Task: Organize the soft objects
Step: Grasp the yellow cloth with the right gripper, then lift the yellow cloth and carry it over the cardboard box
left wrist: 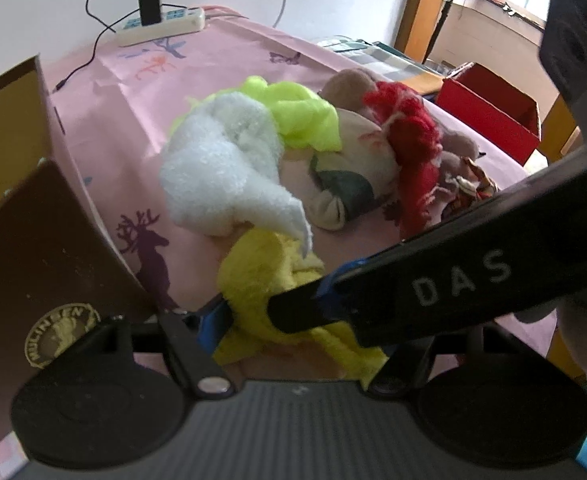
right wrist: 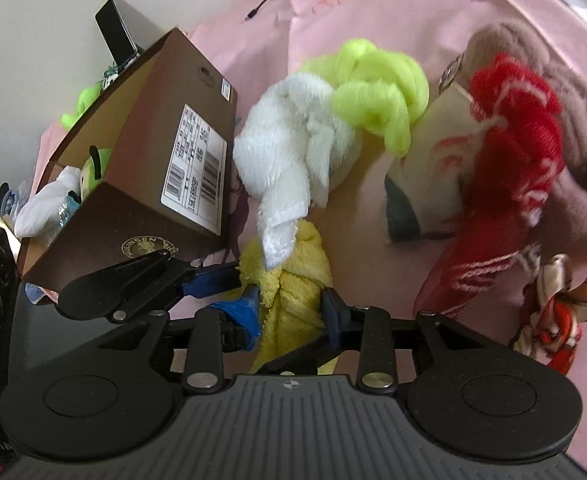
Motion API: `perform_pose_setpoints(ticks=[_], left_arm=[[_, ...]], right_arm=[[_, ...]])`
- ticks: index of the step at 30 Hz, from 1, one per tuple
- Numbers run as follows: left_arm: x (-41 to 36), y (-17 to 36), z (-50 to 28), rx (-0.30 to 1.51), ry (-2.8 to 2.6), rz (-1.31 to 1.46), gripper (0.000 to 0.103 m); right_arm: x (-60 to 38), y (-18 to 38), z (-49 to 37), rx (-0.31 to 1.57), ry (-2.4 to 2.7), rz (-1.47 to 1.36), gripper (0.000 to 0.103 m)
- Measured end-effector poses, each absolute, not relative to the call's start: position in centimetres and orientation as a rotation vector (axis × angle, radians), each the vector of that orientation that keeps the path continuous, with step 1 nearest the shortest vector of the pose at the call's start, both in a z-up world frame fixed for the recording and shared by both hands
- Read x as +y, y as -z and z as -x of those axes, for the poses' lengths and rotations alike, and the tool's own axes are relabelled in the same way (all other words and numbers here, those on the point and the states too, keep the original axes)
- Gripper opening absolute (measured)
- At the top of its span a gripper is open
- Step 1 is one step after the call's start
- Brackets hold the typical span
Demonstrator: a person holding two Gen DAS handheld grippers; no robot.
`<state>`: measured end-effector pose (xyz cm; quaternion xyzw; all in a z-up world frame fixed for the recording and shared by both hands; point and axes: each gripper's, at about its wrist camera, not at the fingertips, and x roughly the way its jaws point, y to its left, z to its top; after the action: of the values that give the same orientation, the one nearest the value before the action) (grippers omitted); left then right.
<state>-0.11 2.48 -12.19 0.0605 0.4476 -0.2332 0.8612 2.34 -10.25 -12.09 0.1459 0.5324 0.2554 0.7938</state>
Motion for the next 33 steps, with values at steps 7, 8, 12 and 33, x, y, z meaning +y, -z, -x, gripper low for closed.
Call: perform_pose_setpoints(ticks=[7,8,12,33], left_arm=[[2.7,11.8,0.4,0.946,0.505,-0.13,0.062],[2.8,11.6,0.5,0.947,0.508,-0.127,0.061],[2.9,11.0,1.5,0.945,0.523,-0.134,0.06],[8.5,1.7,6.1,0.703,0.458,-0.081,0.055]], right_arm=[[-10.1,11.9,-2.6,1.169,-0.573,-0.328,0.017],[-10.1,11.8,-2.5,1.166,-0.58,-0.321,0.016],[-10.2,11.4,-1.8,1.177,-0.599,-0.324,0.016],[-6.1,1.8,1.1,0.929,-0.779,-0.207,0.015]])
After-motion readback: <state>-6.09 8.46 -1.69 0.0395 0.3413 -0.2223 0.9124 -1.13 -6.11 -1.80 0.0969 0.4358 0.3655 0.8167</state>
